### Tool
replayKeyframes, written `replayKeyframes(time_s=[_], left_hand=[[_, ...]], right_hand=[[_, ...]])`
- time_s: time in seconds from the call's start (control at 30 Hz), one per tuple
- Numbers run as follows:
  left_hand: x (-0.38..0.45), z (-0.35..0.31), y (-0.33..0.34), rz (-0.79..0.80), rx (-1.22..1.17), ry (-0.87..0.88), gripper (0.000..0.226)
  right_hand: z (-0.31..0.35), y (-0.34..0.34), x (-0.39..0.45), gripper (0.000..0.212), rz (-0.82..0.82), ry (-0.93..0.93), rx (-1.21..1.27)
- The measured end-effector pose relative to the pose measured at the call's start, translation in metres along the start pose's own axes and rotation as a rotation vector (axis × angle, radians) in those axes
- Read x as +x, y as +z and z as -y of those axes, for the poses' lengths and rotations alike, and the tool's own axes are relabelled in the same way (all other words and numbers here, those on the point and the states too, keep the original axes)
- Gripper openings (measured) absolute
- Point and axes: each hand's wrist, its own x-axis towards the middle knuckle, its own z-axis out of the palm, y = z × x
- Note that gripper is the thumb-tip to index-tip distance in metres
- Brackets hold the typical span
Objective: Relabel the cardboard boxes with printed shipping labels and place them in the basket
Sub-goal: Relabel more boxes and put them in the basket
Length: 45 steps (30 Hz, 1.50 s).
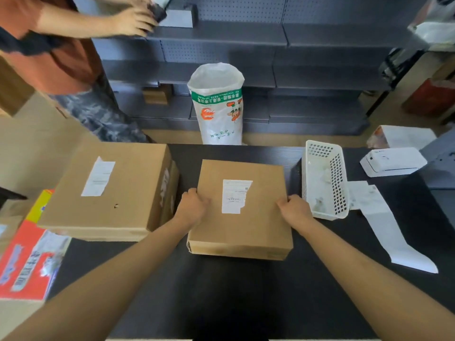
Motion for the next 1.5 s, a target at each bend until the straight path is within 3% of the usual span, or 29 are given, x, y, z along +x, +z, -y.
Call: replayKeyframes(time_s=[0.23, 0.57, 0.67, 0.73, 0.83, 1.0, 1.5], left_hand=[[0.007, 0.019, 0.030, 0.060, -0.012, -0.062, 0.053], [0.007, 0.028, 0.050, 0.029, -0.047, -0.120, 0.057], [0.003, 0.020, 0.051, -0.132, 0.030, -0.067, 0.059], [0.002, 0.014, 0.052, -0.289, 0.221, 0.117, 0.053], [0.010, -0.003, 0.057, -0.275, 0.332, 0.295, 0.036], [0.029, -0.026, 0.066, -0.149, 0.165, 0.201, 0.027], [0.044, -0.029, 0.075, -0.238, 0.161, 0.098, 0.017]], right_hand=[[-0.025, 0.027, 0.007, 0.044, 0.056, 0.075, 0.096], [-0.035, 0.030, 0.013, 0.051, 0.049, 0.038, 0.164], [-0.028, 0.031, 0.011, 0.054, -0.082, -0.085, 0.024], [-0.022, 0.034, 0.010, 0.049, -0.192, -0.262, -0.157], [-0.012, 0.041, 0.011, 0.044, -0.178, -0.470, -0.303], [-0.001, 0.059, 0.008, 0.040, -0.086, -0.589, -0.352], [-0.006, 0.053, 0.013, 0.034, -0.042, -0.610, -0.364]])
